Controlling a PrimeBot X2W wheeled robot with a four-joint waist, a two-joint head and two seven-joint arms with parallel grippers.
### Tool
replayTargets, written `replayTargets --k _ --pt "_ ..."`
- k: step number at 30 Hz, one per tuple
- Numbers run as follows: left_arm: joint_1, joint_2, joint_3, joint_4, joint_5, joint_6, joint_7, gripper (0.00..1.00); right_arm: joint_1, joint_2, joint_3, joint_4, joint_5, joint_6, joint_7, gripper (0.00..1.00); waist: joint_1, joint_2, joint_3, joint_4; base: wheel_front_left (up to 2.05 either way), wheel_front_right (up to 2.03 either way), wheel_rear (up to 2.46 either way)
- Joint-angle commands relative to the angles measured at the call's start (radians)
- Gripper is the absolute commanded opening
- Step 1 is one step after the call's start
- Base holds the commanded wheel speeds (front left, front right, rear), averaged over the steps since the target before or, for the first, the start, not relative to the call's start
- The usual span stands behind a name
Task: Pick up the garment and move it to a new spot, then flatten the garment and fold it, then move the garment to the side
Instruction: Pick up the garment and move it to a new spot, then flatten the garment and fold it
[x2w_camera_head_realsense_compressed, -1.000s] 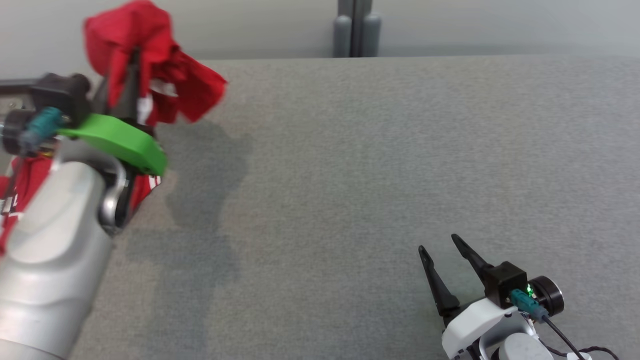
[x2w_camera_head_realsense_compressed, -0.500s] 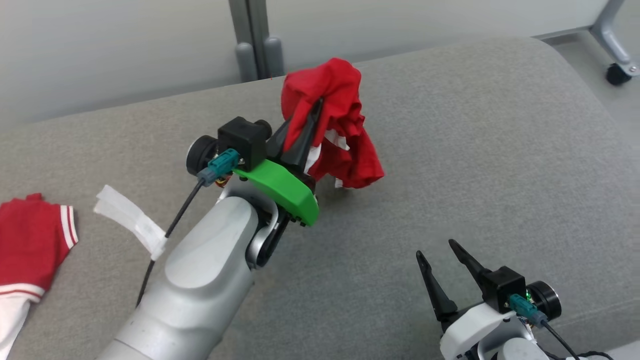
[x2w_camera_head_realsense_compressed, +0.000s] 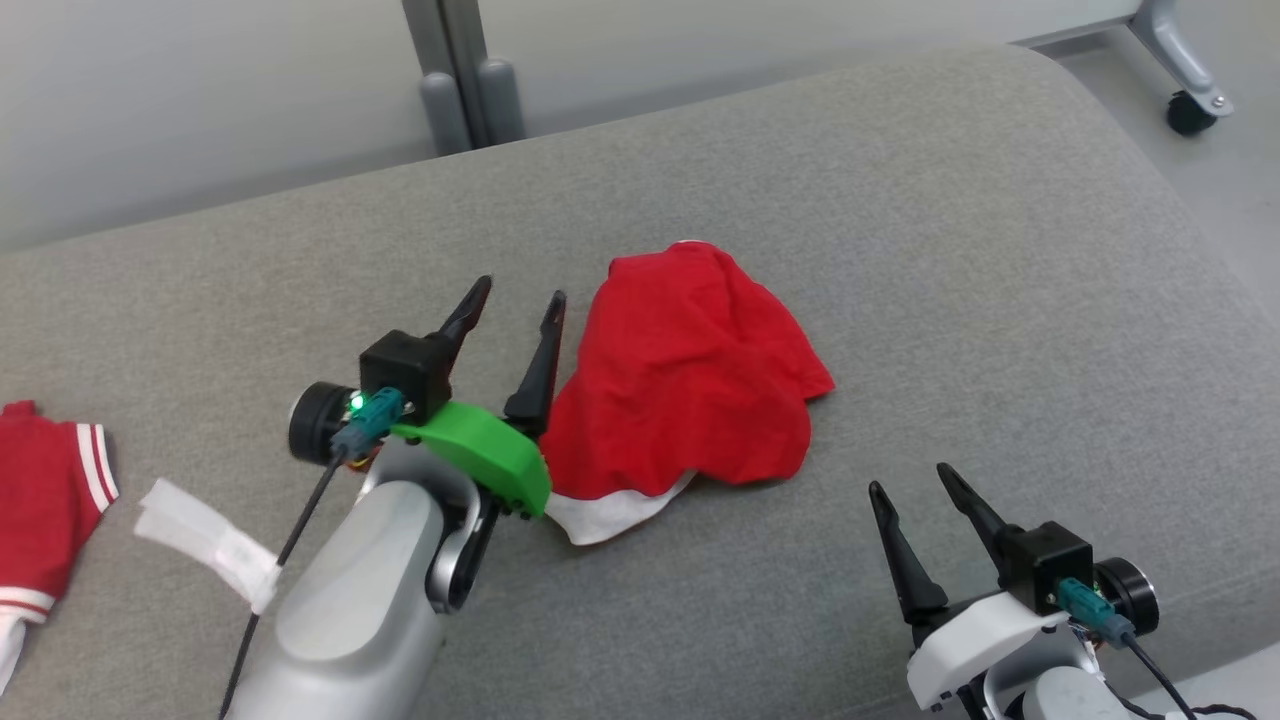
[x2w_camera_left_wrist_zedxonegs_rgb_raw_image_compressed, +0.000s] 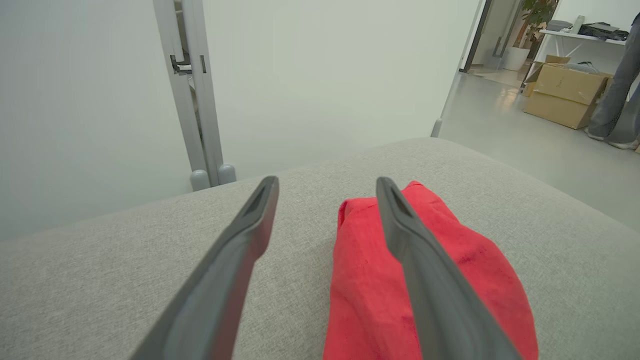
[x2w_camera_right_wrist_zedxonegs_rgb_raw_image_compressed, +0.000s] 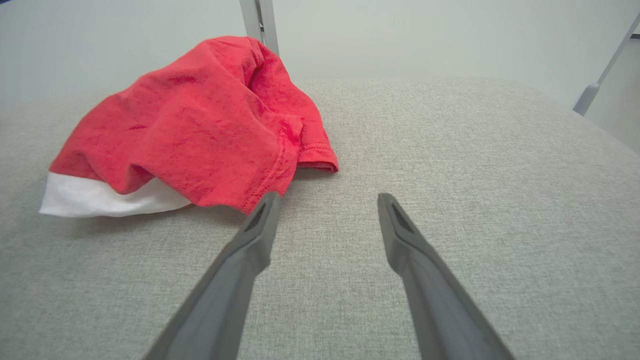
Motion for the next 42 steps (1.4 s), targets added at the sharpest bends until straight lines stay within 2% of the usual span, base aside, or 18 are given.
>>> replayTargets --k 1,6,11,17,22,28,35,42 --pt "0.044 0.017 0.035 -0.016 0.018 0.010 -0.001 1.00 0.015 -0.002 -0.006 -0.004 0.006 -0.001 0.000 1.00 0.0000 -0.0001 -0.021 0.046 0.00 0.00 0.00" --pt "0.172 0.055 0.159 -0.090 0.085 0.029 0.000 1.00 0.016 -0.002 -0.007 -0.002 -0.003 -0.001 0.000 1.00 0.0000 -0.0001 -0.049 0.091 0.00 0.00 0.00" --pt "0.317 0.074 0.285 -0.153 0.139 0.027 0.000 1.00 0.028 -0.003 -0.015 -0.004 -0.002 -0.001 0.000 1.00 0.0000 -0.0001 -0.081 0.126 0.00 0.00 0.00" --pt "0.468 0.047 0.415 -0.221 0.190 0.000 0.000 1.00 0.053 -0.005 -0.019 0.000 0.000 -0.001 0.000 1.00 0.0000 -0.0001 -0.103 0.148 0.00 0.00 0.00" --pt "0.592 -0.011 0.516 -0.271 0.215 -0.023 0.000 1.00 0.076 -0.005 -0.021 0.007 0.007 -0.001 0.000 1.00 0.0000 -0.0001 -0.115 0.160 0.00 0.00 0.00" --pt "0.661 -0.048 0.533 -0.274 0.249 -0.045 0.000 1.00 0.095 -0.009 -0.020 0.020 0.009 -0.001 0.000 1.00 0.0000 -0.0001 -0.119 0.172 0.00 0.00 0.00" --pt "0.625 -0.055 0.518 -0.284 0.261 -0.061 0.000 1.00 0.062 -0.020 -0.025 0.043 -0.016 -0.001 0.000 1.00 0.0000 -0.0001 -0.094 0.195 0.00 0.00 0.00" --pt "0.555 -0.056 0.505 -0.306 0.235 -0.067 0.000 1.00 -0.028 -0.014 -0.054 0.102 -0.062 -0.001 0.000 1.00 0.0000 -0.0001 0.011 0.234 0.00 0.00 0.00"
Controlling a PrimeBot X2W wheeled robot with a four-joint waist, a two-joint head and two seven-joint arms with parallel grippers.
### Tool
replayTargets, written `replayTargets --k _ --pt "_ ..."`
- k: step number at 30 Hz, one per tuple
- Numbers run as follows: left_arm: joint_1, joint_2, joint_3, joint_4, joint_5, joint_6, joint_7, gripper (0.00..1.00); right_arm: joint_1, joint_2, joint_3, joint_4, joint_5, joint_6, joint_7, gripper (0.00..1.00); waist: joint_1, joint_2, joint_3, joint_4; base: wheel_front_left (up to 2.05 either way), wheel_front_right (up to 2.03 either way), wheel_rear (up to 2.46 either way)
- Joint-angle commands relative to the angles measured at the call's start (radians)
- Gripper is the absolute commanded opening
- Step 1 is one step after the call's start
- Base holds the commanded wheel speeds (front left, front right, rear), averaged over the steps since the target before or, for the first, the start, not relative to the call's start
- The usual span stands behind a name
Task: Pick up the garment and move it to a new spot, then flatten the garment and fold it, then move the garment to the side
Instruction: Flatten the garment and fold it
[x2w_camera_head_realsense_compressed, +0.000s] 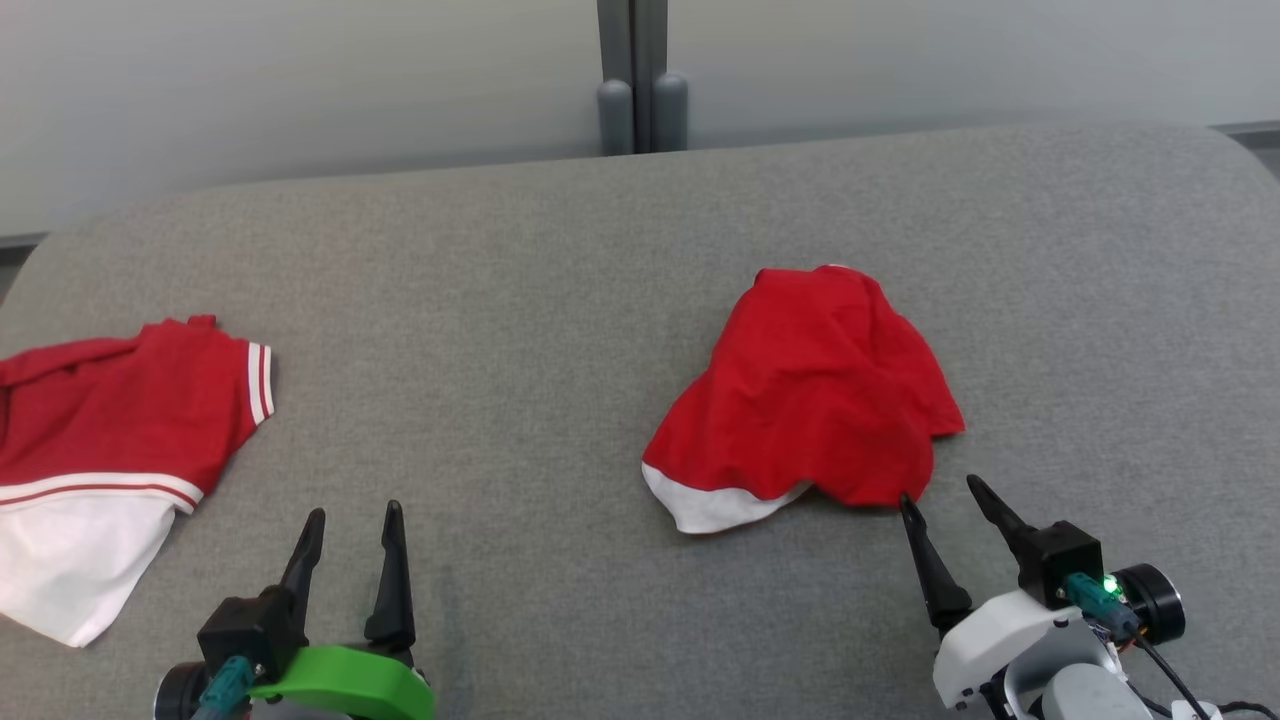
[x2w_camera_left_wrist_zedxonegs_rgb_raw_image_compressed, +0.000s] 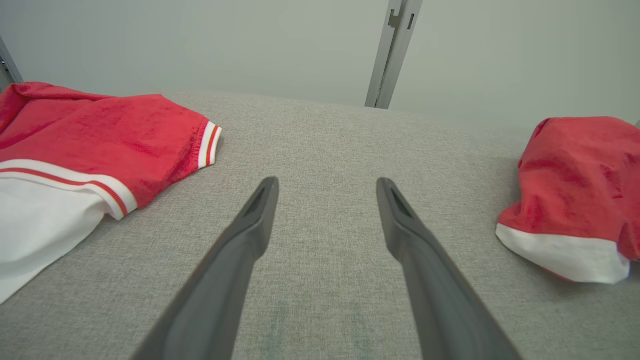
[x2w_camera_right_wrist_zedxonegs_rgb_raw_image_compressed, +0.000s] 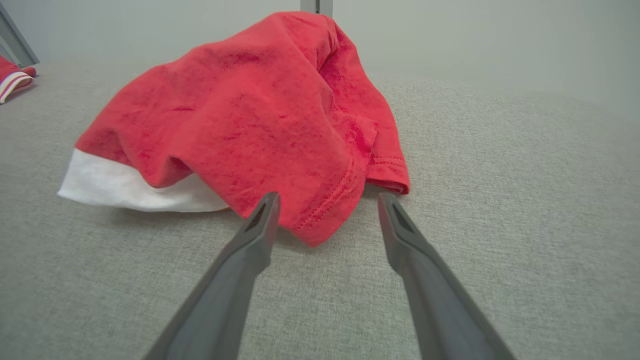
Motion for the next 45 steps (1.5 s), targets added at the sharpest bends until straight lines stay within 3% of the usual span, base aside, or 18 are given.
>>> replayTargets --k 1,11,12,13,14,15,24,32,39,45 --pt "-0.019 0.002 0.001 0.000 -0.008 -0.004 0.000 1.00 -0.019 0.000 -0.007 0.013 -0.011 -0.001 0.000 1.00 0.0000 0.0000 0.064 0.031 0.00 0.00 0.00" --pt "-0.068 0.002 -0.014 0.005 -0.021 -0.006 0.000 1.00 -0.086 0.011 -0.013 0.070 -0.043 -0.001 0.000 1.00 0.0000 0.0000 0.144 0.057 0.00 0.00 0.00" --pt "-0.068 0.002 -0.016 0.006 -0.022 -0.006 0.000 1.00 -0.089 0.011 -0.008 0.077 -0.044 -0.001 0.000 0.69 0.0000 0.0000 0.145 0.057 0.00 0.00 0.00" --pt "-0.071 0.002 -0.017 0.008 -0.025 -0.006 0.000 1.00 -0.091 0.010 -0.011 0.083 -0.042 -0.001 0.000 0.25 0.0000 0.0000 0.145 0.057 0.00 0.00 0.00" --pt "-0.076 0.002 -0.019 0.008 -0.026 -0.006 0.000 1.00 -0.092 0.009 -0.014 0.089 -0.031 -0.001 0.000 0.05 0.0000 0.0000 0.144 0.057 0.00 0.00 0.00" --pt "-0.080 0.002 -0.021 0.010 -0.025 -0.006 0.000 1.00 -0.093 0.010 -0.013 0.095 -0.025 -0.001 0.000 0.00 0.0000 0.0000 0.142 0.057 0.00 0.00 0.00" --pt "-0.068 0.002 -0.020 0.016 -0.032 -0.007 0.000 1.00 -0.103 0.011 -0.019 0.094 0.021 -0.001 0.000 0.00 0.0000 0.0000 0.110 0.049 0.00 0.00 0.00" --pt "-0.021 0.002 -0.022 0.017 -0.030 -0.007 0.000 1.00 -0.136 -0.006 0.116 -0.177 0.076 -0.001 0.000 0.00 0.0000 0.0000 0.031 0.034 0.00 0.00 0.00" --pt "0.016 0.002 -0.036 0.034 -0.040 -0.007 0.000 1.00 -0.402 -0.044 0.368 -0.293 0.196 -0.001 0.000 0.00 0.0000 0.0000 -0.050 0.031 0.00 0.00 0.00" --pt "0.035 0.003 -0.067 0.047 -0.048 -0.007 0.000 1.00 -0.717 -0.013 0.385 -0.157 0.218 -0.001 0.000 0.00 0.0000 0.0000 -0.071 0.060 0.00 0.00 0.00"
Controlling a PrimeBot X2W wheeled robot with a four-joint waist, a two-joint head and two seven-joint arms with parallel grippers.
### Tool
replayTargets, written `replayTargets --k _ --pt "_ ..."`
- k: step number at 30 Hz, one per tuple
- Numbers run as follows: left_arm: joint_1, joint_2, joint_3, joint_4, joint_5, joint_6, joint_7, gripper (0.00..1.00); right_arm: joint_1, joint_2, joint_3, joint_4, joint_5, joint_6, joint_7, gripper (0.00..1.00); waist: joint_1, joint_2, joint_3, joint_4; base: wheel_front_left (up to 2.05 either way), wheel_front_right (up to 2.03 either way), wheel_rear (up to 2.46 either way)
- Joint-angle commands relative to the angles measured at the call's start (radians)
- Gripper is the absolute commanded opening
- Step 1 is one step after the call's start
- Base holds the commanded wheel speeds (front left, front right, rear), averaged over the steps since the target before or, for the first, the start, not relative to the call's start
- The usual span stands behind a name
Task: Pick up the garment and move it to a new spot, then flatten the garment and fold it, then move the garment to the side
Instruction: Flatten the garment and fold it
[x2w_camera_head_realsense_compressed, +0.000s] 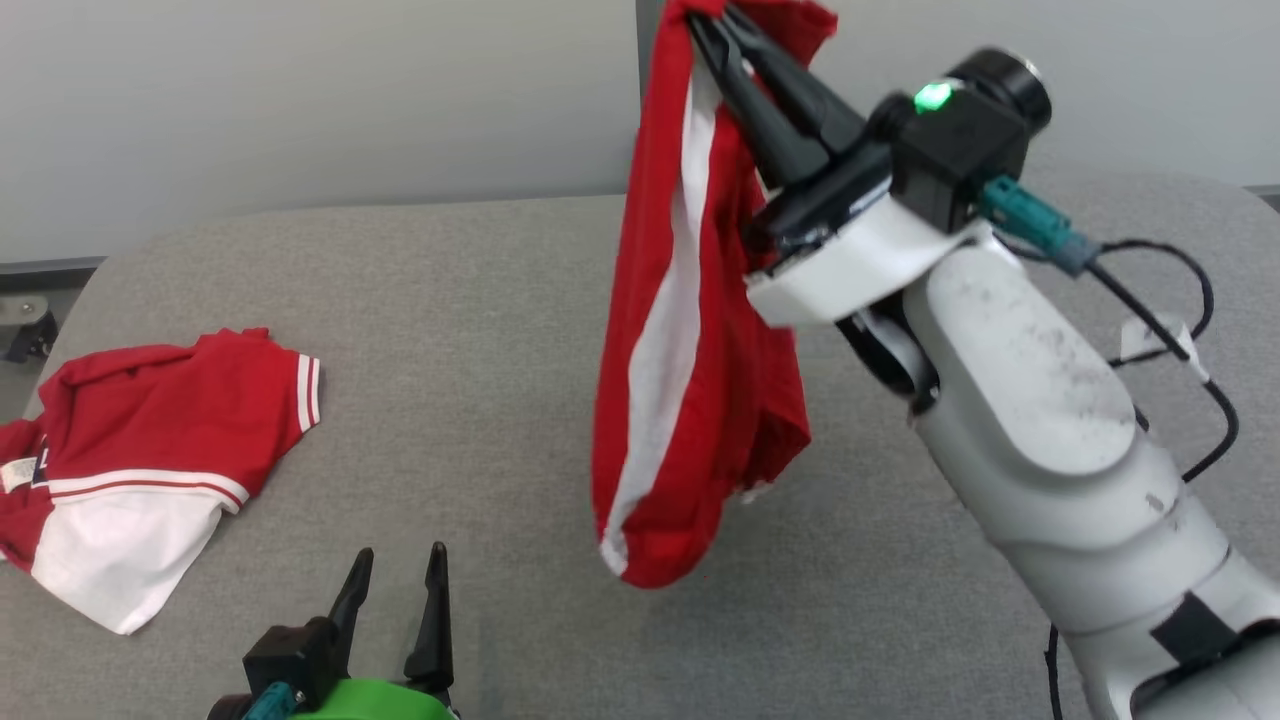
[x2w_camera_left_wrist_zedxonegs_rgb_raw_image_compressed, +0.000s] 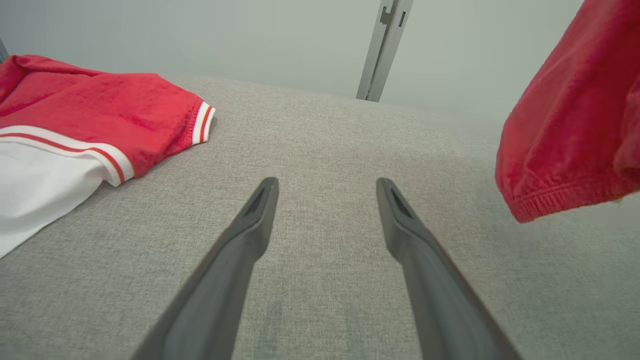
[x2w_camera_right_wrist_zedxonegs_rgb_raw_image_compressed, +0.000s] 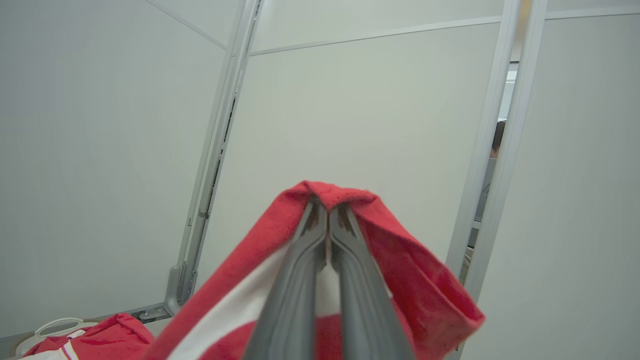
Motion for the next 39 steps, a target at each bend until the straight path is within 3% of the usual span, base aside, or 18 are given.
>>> replayTargets --k 1,5,8,14,19,20,21,22,28,34,39 --pt "0.015 0.004 -0.001 0.006 -0.003 -0.003 0.000 1.00 -0.030 0.003 -0.008 0.046 -0.004 -0.001 0.000 0.00 0.0000 -0.0001 -0.011 0.020 0.00 0.00 0.00" --pt "0.027 0.004 -0.005 0.010 -0.004 -0.003 0.000 1.00 -0.106 0.016 -0.064 0.205 -0.016 -0.001 0.028 0.00 0.0000 -0.0001 -0.011 0.036 0.00 0.00 0.00" --pt "0.033 0.004 -0.003 0.008 -0.003 -0.003 0.000 1.00 -0.065 0.010 -0.108 0.324 -0.047 -0.001 0.058 0.00 0.0000 -0.0001 -0.009 0.040 0.00 0.00 0.00" --pt "0.018 0.004 -0.026 -0.001 0.004 -0.003 0.000 1.00 0.112 -0.084 -0.209 0.524 -0.093 -0.001 0.101 0.00 0.0000 -0.0001 0.012 0.033 0.00 0.00 0.00" --pt "-0.017 0.004 -0.069 -0.018 0.000 -0.003 0.000 1.00 0.259 -0.158 -0.324 0.645 -0.124 -0.001 0.069 0.00 0.0000 -0.0001 0.039 0.012 0.00 0.00 0.00" --pt "-0.023 0.004 -0.080 -0.020 0.000 -0.003 0.000 1.00 0.282 -0.161 -0.349 0.662 -0.130 -0.001 0.060 0.37 0.0000 -0.0001 0.043 0.006 0.00 0.00 0.00" --pt "-0.028 0.004 -0.089 -0.024 -0.001 -0.003 0.000 1.00 0.301 -0.157 -0.368 0.675 -0.134 -0.001 0.050 0.59 0.0000 -0.0001 0.046 -0.001 0.00 0.00 0.00" --pt "-0.034 0.004 -0.094 -0.026 0.000 -0.003 0.000 1.00 0.312 -0.153 -0.385 0.680 -0.136 -0.001 0.041 1.00 0.0000 -0.0001 0.048 -0.007 0.00 0.00 0.00" --pt "-0.054 0.004 -0.131 -0.037 -0.010 -0.003 0.000 1.00 0.366 -0.127 -0.448 0.608 -0.177 -0.001 -0.001 1.00 0.0000 -0.0001 0.046 -0.046 0.00 0.00 0.00" --pt "-0.064 0.004 -0.204 -0.042 -0.040 -0.003 0.000 1.00 0.495 -0.075 -0.505 0.320 -0.230 -0.001 -0.001 1.00 0.0000 -0.0001 0.039 -0.072 0.00 0.00 0.00" --pt "-0.080 0.004 -0.304 0.012 -0.088 -0.003 0.000 1.00 0.592 -0.035 -0.515 0.236 -0.248 -0.001 -0.002 1.00 0.0000 -0.0001 0.053 -0.092 0.00 0.00 0.00"
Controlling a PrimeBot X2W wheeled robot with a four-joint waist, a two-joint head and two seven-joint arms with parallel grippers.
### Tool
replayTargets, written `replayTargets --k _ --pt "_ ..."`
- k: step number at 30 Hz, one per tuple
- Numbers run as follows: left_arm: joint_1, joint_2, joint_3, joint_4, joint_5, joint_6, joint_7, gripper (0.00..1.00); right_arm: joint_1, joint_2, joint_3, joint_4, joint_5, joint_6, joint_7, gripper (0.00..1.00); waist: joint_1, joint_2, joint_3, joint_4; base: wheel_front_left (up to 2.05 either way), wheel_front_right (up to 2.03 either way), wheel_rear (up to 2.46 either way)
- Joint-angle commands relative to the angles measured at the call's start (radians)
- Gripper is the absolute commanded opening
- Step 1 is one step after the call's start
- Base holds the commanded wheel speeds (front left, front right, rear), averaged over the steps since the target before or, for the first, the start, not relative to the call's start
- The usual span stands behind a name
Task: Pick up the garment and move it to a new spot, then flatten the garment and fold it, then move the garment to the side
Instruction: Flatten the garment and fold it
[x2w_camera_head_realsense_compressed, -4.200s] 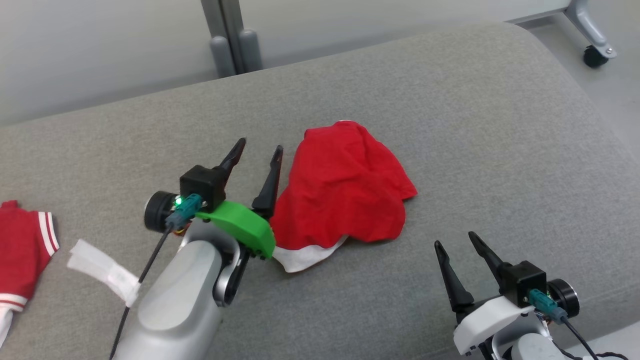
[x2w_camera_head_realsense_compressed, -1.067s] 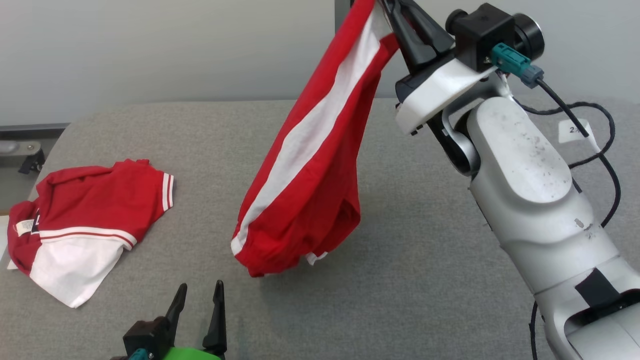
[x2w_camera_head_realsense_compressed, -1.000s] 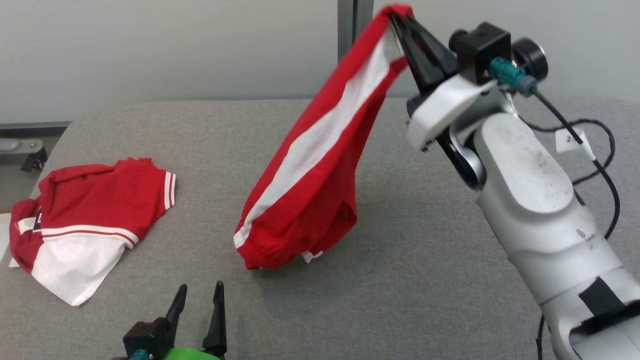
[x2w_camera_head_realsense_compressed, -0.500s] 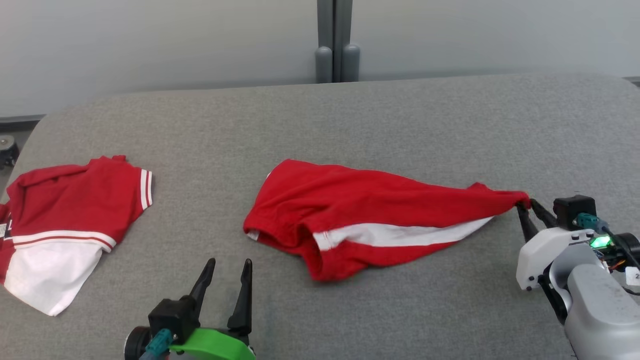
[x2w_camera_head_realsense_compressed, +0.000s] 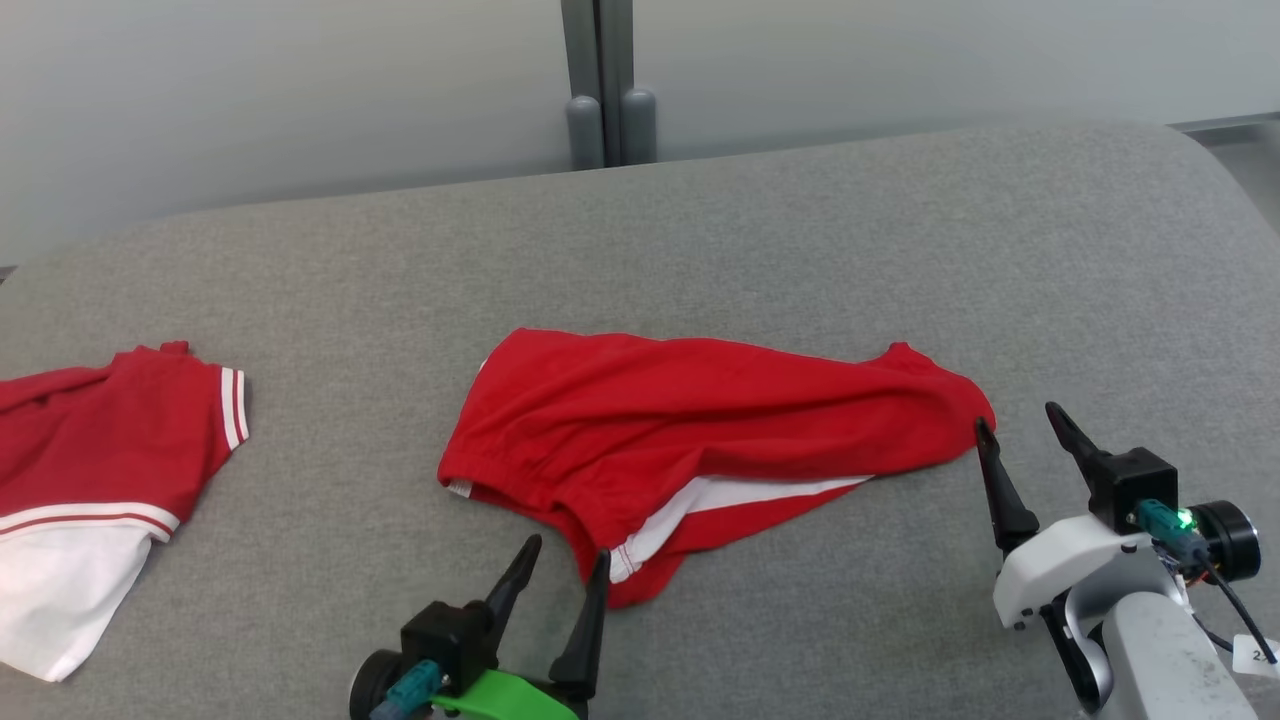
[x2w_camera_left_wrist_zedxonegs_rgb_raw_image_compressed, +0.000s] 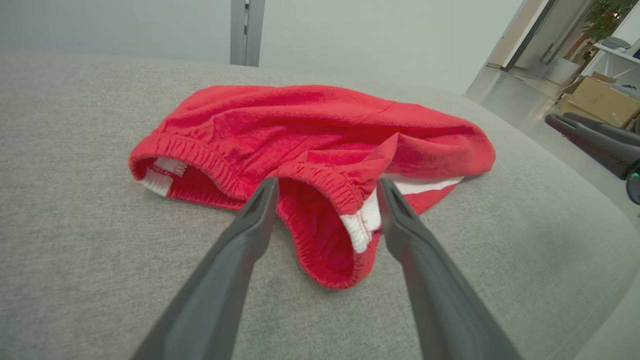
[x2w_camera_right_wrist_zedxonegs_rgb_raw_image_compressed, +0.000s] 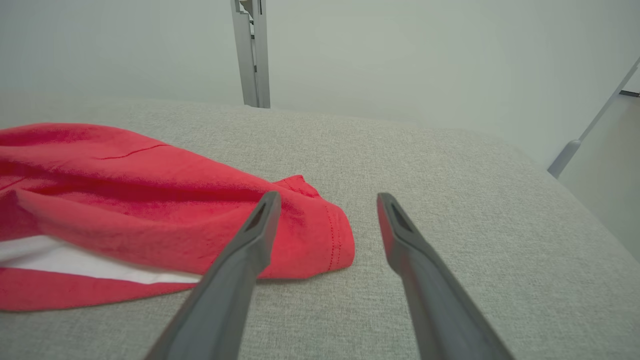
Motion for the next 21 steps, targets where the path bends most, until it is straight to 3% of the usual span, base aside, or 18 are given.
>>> replayTargets --k 1,12,13,14,15,16,21 --pt "-0.022 0.004 -0.020 0.014 -0.024 -0.003 0.000 1.00 0.019 0.002 -0.006 -0.011 -0.007 -0.001 -0.004 1.00 0.0000 -0.0001 0.013 -0.011 0.00 0.00 0.00" --pt "-0.085 0.005 -0.108 0.106 -0.182 -0.003 0.001 1.00 0.041 0.030 -0.016 -0.046 -0.029 -0.001 -0.004 1.00 0.0000 -0.0001 0.070 -0.048 0.00 0.00 0.00" --pt "-0.090 0.005 -0.108 0.111 -0.205 -0.003 0.001 0.92 0.039 0.032 -0.016 -0.046 -0.031 -0.001 -0.004 1.00 0.0000 -0.0001 0.072 -0.048 0.00 0.00 0.00" --pt "-0.096 0.005 -0.104 0.115 -0.218 -0.003 0.001 0.51 0.039 0.033 -0.017 -0.046 -0.031 -0.001 -0.004 1.00 0.0000 -0.0001 0.073 -0.048 0.00 0.00 0.00" --pt "-0.104 0.005 -0.097 0.118 -0.227 -0.003 0.001 0.20 0.038 0.034 -0.018 -0.045 -0.031 -0.001 -0.004 1.00 0.0000 -0.0001 0.075 -0.047 0.00 0.00 0.00" --pt "-0.107 0.005 -0.095 0.123 -0.232 -0.003 0.001 0.00 0.038 0.035 -0.018 -0.044 -0.031 -0.001 -0.004 1.00 0.0000 -0.0001 0.075 -0.045 0.00 0.00 0.00" --pt "-0.108 0.007 -0.051 0.127 -0.239 -0.003 0.001 0.00 0.055 0.041 -0.024 -0.031 -0.024 -0.001 -0.005 1.00 0.0000 -0.0001 0.062 -0.029 0.00 0.00 0.00"
